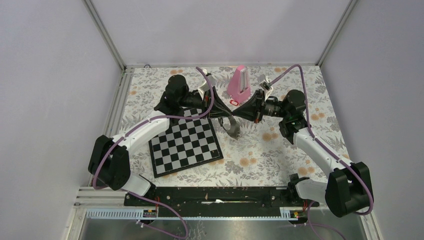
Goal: Put the keys on the keyring
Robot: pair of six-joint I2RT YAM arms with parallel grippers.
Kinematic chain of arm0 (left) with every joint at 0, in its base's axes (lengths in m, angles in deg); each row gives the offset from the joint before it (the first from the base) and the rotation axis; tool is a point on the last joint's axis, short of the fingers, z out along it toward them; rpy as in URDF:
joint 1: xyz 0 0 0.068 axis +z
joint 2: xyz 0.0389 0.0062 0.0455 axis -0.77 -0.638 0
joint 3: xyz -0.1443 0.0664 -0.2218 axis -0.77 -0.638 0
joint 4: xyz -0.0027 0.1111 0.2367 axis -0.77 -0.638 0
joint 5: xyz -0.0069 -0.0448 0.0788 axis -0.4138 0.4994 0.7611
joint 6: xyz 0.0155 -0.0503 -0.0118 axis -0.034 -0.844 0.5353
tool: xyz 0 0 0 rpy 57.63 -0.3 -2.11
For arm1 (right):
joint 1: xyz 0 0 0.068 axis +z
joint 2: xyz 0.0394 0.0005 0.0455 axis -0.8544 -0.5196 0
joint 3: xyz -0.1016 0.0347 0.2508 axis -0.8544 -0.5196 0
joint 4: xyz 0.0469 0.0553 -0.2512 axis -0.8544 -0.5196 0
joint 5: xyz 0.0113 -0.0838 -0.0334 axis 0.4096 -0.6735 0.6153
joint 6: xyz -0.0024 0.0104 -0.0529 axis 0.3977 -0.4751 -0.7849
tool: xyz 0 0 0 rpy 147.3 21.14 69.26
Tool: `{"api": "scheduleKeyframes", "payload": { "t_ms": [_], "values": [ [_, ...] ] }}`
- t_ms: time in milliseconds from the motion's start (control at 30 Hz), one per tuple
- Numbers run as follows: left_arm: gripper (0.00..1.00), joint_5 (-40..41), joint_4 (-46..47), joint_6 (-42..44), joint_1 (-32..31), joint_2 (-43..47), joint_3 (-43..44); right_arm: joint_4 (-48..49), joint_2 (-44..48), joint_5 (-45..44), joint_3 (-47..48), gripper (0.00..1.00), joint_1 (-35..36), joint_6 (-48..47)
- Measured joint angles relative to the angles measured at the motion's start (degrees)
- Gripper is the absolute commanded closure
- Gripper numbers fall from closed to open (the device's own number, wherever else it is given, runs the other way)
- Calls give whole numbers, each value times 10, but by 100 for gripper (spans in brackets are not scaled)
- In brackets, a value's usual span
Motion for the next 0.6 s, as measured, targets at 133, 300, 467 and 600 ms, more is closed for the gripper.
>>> {"api": "scheduleKeyframes", "payload": {
  "t_ms": [133,300,467,600],
  "values": [
    [90,2,-3,6,0,0,2,-8,0,0,0,100,0,-10],
    [100,5,-15,15,0,0,2,-16,0,1,0,100,0,-16],
    [100,8,-30,28,0,0,3,-20,0,2,0,96,0,-18],
    [100,18,-81,64,-1,0,20,-32,0,0,0,75,0,-31]
  ]
}}
